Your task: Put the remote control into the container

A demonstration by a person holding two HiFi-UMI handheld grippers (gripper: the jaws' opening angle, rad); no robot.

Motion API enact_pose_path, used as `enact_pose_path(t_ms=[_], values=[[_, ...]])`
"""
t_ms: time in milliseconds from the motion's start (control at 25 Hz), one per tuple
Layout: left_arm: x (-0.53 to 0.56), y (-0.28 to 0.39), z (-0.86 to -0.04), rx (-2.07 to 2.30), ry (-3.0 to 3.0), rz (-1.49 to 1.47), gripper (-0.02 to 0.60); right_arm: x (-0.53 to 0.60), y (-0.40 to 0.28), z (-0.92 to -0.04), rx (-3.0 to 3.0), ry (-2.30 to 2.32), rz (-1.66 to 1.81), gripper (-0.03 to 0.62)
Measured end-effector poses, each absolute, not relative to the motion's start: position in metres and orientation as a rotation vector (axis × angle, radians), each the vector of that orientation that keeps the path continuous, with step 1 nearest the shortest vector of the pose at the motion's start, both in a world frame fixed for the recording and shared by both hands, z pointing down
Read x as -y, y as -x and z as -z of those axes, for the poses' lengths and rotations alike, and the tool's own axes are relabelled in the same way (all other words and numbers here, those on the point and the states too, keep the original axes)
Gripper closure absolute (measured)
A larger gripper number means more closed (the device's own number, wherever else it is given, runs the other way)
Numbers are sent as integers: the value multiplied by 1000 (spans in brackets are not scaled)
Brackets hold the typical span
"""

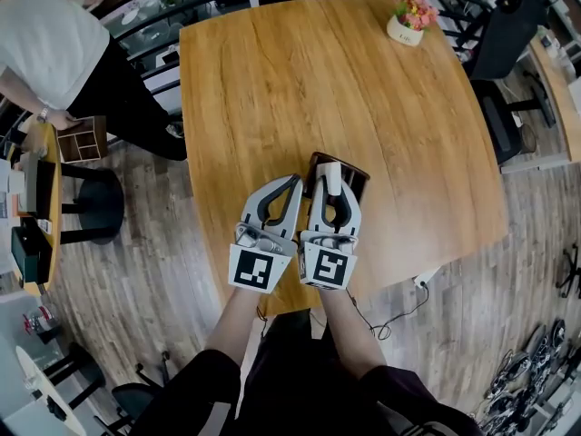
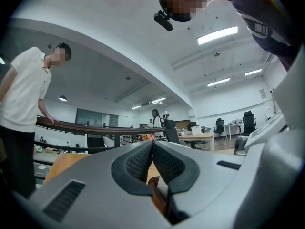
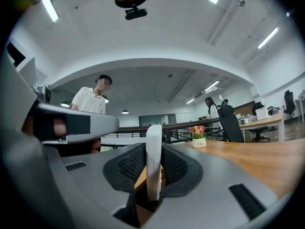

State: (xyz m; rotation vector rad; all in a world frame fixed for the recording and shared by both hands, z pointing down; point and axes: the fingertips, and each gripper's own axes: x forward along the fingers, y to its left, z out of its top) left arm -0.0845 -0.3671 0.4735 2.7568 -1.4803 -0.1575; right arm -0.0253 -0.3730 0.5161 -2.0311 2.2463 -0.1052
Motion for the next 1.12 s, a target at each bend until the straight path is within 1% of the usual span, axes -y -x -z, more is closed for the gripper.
enact_pose_path(t_ms=[120, 280, 360, 440, 720, 1120], values=[[367, 90, -479, 1494, -2743, 154, 569, 376, 32, -527, -2283, 2030, 102, 491], [367, 93, -481, 1501, -2739, 144, 569, 375, 38, -521, -2327, 1954, 96, 490], [368, 95, -482, 1504, -2736, 141, 569, 374, 38, -522, -2367, 1949, 90, 471], [368, 95, -481, 1504, -2737, 144, 569, 372, 36, -523, -2417, 1957, 68, 470], [358, 88, -463, 1495, -2751, 174, 569, 362, 22, -487, -2430, 1916, 27, 470], [313, 72, -411, 1506, -2807, 182, 569, 321, 0, -422, -2509, 1777, 34, 470]])
